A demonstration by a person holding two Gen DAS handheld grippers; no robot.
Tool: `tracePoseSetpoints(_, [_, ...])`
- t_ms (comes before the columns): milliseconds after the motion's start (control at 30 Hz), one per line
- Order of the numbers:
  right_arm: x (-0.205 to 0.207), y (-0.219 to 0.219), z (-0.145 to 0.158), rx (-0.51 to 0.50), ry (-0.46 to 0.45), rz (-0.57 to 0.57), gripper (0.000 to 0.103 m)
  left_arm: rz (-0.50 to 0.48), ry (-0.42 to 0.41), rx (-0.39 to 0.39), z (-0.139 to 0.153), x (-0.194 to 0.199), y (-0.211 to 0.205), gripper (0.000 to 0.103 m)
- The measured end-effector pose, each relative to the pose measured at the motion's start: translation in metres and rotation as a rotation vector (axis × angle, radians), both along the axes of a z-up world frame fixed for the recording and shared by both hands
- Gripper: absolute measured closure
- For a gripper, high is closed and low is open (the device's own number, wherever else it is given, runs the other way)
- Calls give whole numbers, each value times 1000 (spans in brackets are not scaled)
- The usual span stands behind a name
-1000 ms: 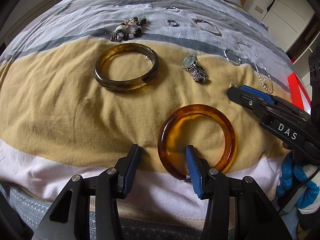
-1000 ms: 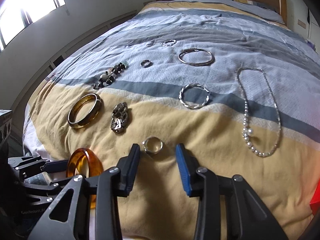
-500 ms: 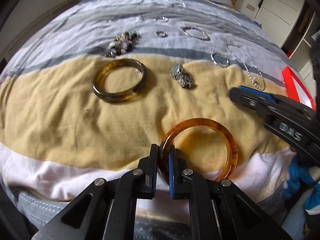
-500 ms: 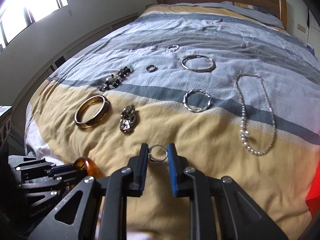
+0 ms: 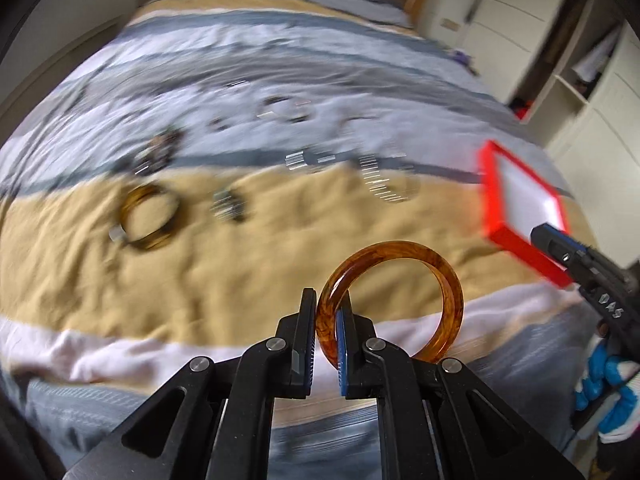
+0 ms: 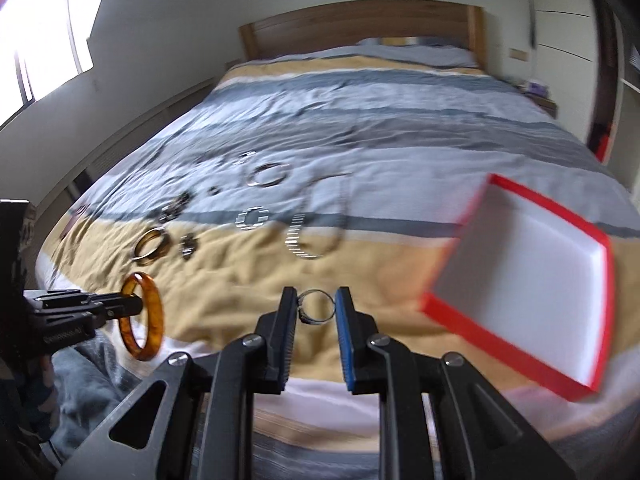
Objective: Organize jewelry
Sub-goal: 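Carry the amber bangle and silver ring into the red box and release both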
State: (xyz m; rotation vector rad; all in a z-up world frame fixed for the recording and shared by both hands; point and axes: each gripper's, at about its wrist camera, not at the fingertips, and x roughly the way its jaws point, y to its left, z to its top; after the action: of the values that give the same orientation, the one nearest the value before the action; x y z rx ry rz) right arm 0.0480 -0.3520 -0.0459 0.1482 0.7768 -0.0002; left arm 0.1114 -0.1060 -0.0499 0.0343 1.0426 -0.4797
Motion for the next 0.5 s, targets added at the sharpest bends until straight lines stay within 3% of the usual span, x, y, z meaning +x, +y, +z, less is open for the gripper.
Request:
tracePoseSetpoints(267, [-30, -100, 3, -59, 12, -188, 85, -220, -44, -5, 20, 14, -138, 94])
tracePoseSetpoints(500, [-31, -149, -30, -44, 84, -246, 85, -364, -47, 73, -9, 29, -249, 94])
